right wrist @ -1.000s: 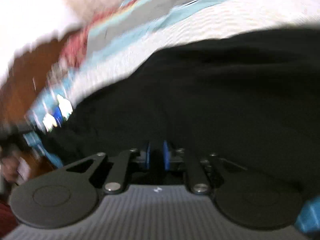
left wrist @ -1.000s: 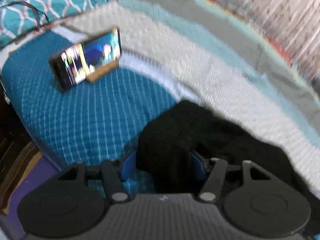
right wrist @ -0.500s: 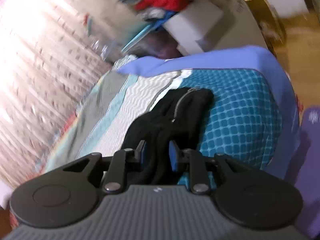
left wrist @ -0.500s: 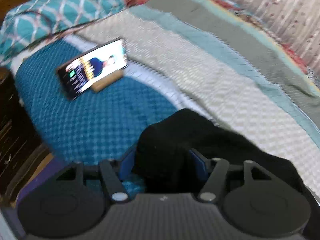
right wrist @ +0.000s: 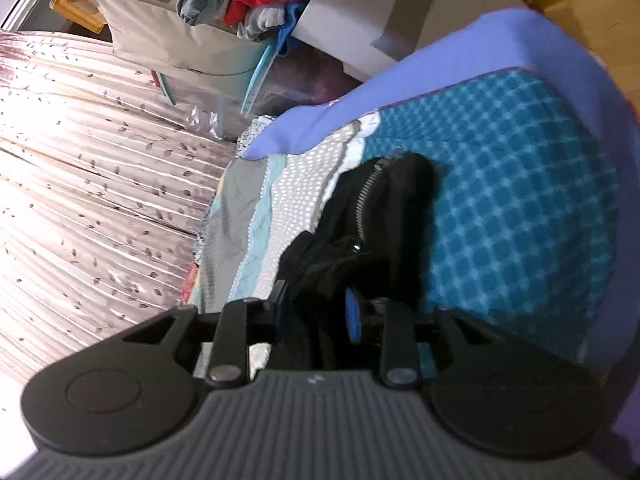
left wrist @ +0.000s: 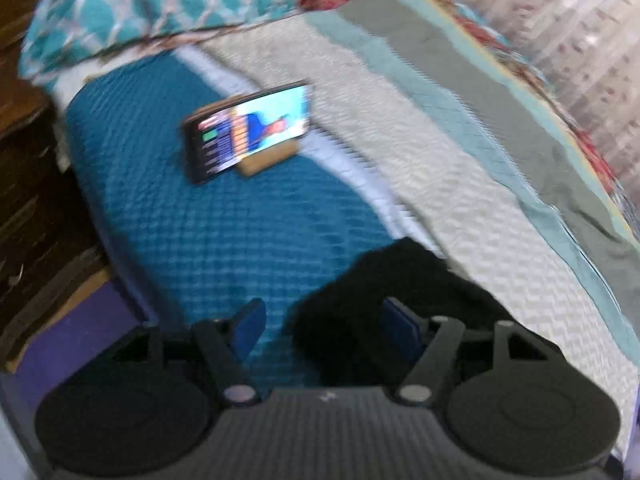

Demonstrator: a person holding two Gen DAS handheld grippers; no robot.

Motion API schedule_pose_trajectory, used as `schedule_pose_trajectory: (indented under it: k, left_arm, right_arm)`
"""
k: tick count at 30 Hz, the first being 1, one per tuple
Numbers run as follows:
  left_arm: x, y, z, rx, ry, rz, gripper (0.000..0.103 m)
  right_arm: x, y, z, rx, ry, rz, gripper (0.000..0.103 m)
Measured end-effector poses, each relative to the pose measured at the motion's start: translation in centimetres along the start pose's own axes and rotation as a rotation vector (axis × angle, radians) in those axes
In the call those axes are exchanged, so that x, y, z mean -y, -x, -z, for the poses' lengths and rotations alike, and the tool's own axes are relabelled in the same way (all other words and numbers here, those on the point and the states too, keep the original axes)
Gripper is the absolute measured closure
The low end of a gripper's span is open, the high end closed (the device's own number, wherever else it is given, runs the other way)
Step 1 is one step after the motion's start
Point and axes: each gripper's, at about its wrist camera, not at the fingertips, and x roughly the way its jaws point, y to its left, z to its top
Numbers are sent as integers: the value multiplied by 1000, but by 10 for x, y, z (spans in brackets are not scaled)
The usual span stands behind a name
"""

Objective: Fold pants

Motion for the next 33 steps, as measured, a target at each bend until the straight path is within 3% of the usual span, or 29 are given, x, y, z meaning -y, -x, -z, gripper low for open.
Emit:
schedule_pose_trajectory:
  k: [2,4,7,11,13,15,16,19,20,21,22,23,24,33]
  left_arm:
    - [22,-4,2,3,-49,27,37]
    - [41,-9,5,-5,-73,65,37]
    - [73,-18,13,-17,-115,118,37]
    - [117,-34,37,-39,-262,134,37]
    - [129,-46,49,-70,-310,133,37]
    - [134,-61,62,-125,-336,127,37]
    - [136,-68,67,-153,-351,122,37]
    - [138,-81,81,-211,-406,73,37]
    - [136,-82,83,-219,-415,66,37]
    - [135,-82,86,-221,-418,66,37]
    - [134,-82,87,-224,-421,67,37]
    - [133,-81,86,-226,-423,69,37]
    - [132,-82,86,-229,-423,69,37]
    - [134,-86,87,-238,-424,68,33]
  right_arm:
    - [-2,-9,-7,-24,-8,3,70]
    - [0,-18,-16,-44,-21,12,96]
    - [-16,-12,-24,19,67,22,97]
    - [-49,31,-27,214,232,-170,97]
    - [-52,50,-27,284,296,-226,97]
    - [-36,51,-31,257,276,-207,97]
    - [-20,44,-33,218,246,-139,97]
    - [27,22,-35,92,145,161,93]
    - [39,26,-32,92,92,130,92]
    - [46,35,-29,114,34,74,83]
    - [48,41,-28,134,15,54,76]
    - [47,48,-27,161,19,47,62]
    - [46,52,-26,178,30,49,57]
    - [29,13,-37,139,90,90,56]
